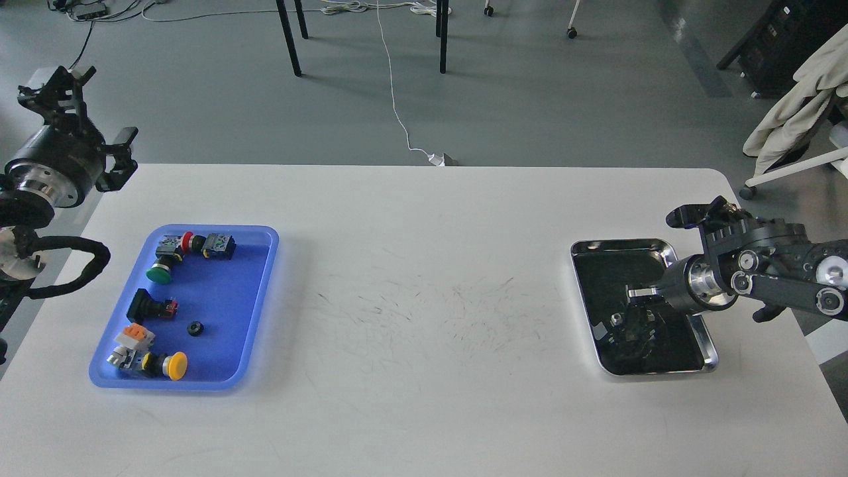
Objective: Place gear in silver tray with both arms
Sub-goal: 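Carry the gear with the right gripper into the silver tray and release, then lift the right gripper up and away from the silver tray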
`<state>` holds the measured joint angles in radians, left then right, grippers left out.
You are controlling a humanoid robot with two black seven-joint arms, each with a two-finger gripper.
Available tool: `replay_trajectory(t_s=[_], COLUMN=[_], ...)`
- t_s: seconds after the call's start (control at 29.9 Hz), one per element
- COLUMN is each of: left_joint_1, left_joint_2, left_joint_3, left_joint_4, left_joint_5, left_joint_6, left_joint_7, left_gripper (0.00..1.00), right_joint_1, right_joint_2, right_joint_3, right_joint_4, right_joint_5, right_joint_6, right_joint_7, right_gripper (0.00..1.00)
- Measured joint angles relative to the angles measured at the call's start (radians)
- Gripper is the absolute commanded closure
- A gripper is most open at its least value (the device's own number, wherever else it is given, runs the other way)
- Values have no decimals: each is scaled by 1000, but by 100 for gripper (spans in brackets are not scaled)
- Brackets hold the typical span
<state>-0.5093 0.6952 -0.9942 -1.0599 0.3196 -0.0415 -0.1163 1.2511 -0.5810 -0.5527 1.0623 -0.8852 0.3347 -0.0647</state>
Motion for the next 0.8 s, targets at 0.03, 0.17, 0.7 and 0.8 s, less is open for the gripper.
replay_trajectory(t_s=[0.03, 0.17, 0.7, 0.8], left_joint_1=[0, 0, -2, -2], left_joint_2=[0, -2, -1, 0], left_joint_3=[0, 0, 0, -1], left_joint_4=[0, 0, 0, 0], left_joint_5=[0, 1, 1, 1], left_joint_6=[0, 0, 1, 1], left_joint_7=[0, 0, 0, 0], left_gripper=[2, 2, 2, 2], right_joint_1=[-6, -27, -18, 1], right_joint_2=[8, 31, 26, -5], right_joint_3=[3, 34, 137, 176], right_joint_4=[-10, -47, -31, 0], right_joint_5=[0, 1, 17, 17], right_joint_6=[-6, -20, -4, 29], right_joint_7=[0, -4, -7, -8], right_gripper=[90, 87, 5, 4])
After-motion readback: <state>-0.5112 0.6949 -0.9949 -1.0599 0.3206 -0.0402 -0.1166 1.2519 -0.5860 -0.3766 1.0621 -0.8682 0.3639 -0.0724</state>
